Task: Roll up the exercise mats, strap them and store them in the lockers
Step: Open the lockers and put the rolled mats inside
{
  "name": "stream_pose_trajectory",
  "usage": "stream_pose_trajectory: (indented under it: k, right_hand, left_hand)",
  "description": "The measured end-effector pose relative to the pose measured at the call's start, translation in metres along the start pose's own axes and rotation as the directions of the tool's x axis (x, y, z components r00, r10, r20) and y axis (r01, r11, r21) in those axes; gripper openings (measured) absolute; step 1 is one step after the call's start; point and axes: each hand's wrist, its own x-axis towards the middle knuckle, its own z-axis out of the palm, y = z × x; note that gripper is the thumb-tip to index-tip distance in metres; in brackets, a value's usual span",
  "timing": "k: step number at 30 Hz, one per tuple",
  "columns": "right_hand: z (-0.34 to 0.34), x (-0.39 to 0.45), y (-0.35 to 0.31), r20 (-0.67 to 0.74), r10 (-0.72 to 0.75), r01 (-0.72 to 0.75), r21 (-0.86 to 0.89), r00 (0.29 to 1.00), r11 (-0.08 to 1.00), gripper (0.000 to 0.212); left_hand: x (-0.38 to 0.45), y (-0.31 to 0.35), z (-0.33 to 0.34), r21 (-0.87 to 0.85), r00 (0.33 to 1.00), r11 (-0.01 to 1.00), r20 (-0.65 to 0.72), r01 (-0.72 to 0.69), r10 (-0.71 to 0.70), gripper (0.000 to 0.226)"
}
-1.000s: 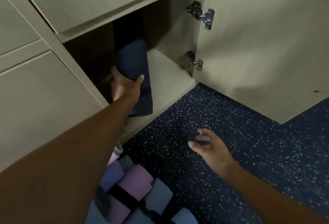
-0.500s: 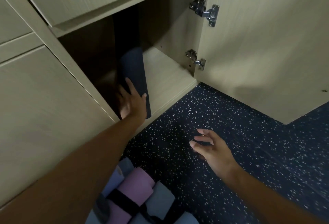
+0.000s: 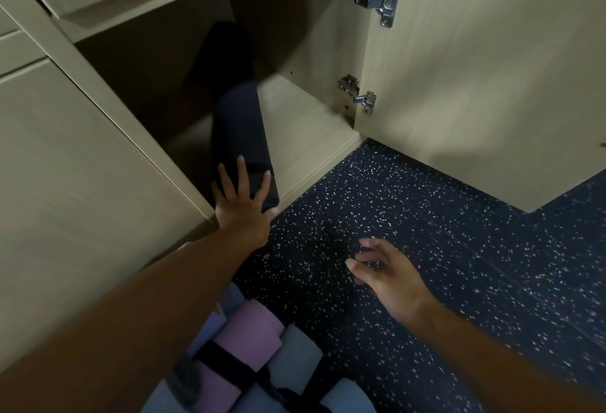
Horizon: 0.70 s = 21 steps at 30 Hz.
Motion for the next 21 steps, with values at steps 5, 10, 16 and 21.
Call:
stream_pose_trajectory:
  k: [5, 10, 16, 21]
  right_hand:
    - [-0.001, 0.0, 0.006, -0.01, 0.007, -0.007, 0.015, 1.0, 1.0, 0.034]
    - [0.001, 0.004, 0.012, 0.002, 0.015, -0.015, 0.004, 1.0, 1.0, 0.038]
    - [0.005, 0.013, 0.017, -0.006, 0.04, -0.04, 0.008, 0.999, 0.999, 0.038]
    - [0.004, 0.011, 0.018, -0.004, 0.026, -0.026, -0.024, 1.0, 0.999, 0.038]
  left_hand:
    - [0.017, 0.001, -0.032, -0.471, 0.984, 0.874, -0.065, 0.115, -0.165, 0.063]
    - [0.064, -0.028, -0.037, -0.861, 0.89, 0.32, 0.27, 0.394, -0.368, 0.133]
    - [0.076, -0.032, -0.022, -0.897, 0.899, 0.249, 0.269, 0.364, -0.345, 0.157]
    - [0.074, -0.035, -0.027, -0.902, 0.91, 0.298, 0.194, 0.312, -0.367, 0.129]
